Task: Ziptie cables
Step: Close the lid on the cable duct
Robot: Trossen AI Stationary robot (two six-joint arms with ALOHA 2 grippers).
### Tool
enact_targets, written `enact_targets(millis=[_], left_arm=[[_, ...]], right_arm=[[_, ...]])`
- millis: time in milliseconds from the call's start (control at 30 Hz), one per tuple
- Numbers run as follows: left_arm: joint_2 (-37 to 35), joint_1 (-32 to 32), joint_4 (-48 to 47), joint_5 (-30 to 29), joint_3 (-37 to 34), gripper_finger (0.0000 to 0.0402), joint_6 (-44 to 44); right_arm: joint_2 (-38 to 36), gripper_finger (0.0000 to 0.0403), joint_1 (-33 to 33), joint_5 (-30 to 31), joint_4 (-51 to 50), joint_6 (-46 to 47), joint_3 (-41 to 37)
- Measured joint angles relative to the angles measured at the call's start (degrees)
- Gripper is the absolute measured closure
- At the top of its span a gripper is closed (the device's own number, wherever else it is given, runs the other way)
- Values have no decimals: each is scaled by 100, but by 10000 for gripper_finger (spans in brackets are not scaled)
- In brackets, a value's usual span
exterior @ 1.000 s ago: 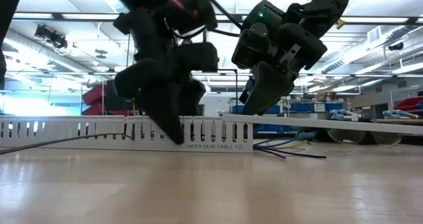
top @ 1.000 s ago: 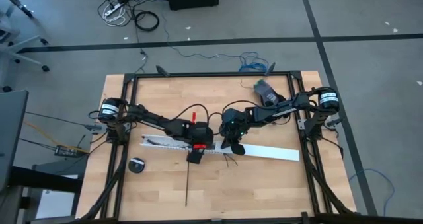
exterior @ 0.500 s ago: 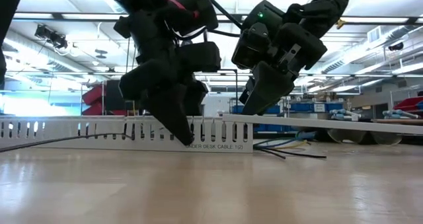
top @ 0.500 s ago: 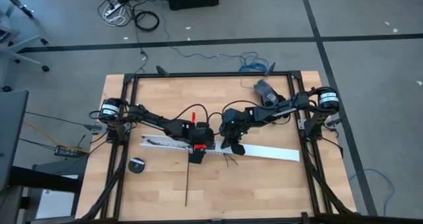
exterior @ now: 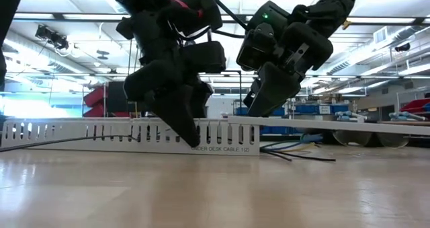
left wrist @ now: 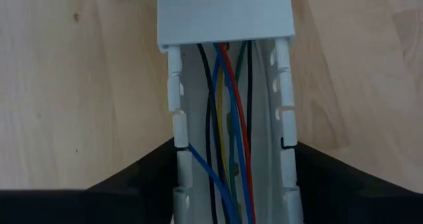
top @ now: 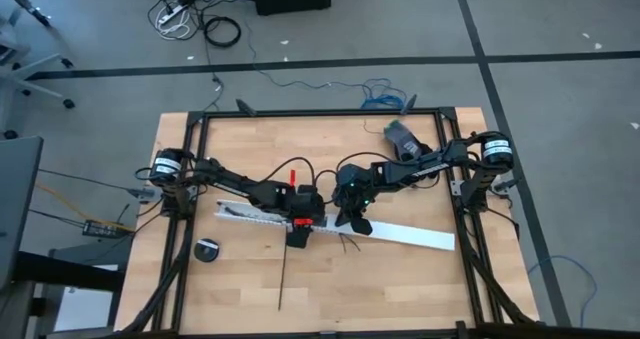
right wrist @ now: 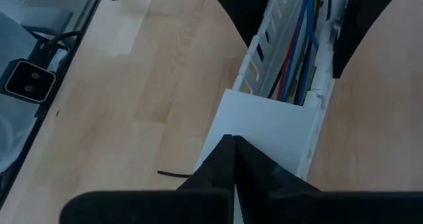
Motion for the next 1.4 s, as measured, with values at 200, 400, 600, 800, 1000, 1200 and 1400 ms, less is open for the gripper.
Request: enact_targets(millis=[200, 400, 600, 800, 1000, 1200, 1400], left_arm=[[2, 0, 62, 2, -4, 167, 7], [7, 0, 122, -4, -4, 167, 71], [7, 0, 131, -11, -4, 167, 162], [7, 0, 220, -15, -4, 167, 293], [7, 0, 398, 2, -4, 167, 328], [49, -19, 527, 37, -2, 167, 301], [114, -28, 667, 29, 2, 167, 309]], right_arm=[[4, 403, -78, -58, 50, -45, -2], [7, 403, -141, -228, 37, -94, -2], [7, 403, -141, -312, -50, -354, 0], [7, 403, -146, -439, 32, -409, 0], [7, 403, -165, -458, 97, -410, 0], [7, 403, -176, -339, 310, -408, 0], [7, 403, -189, -314, 371, -406, 0]])
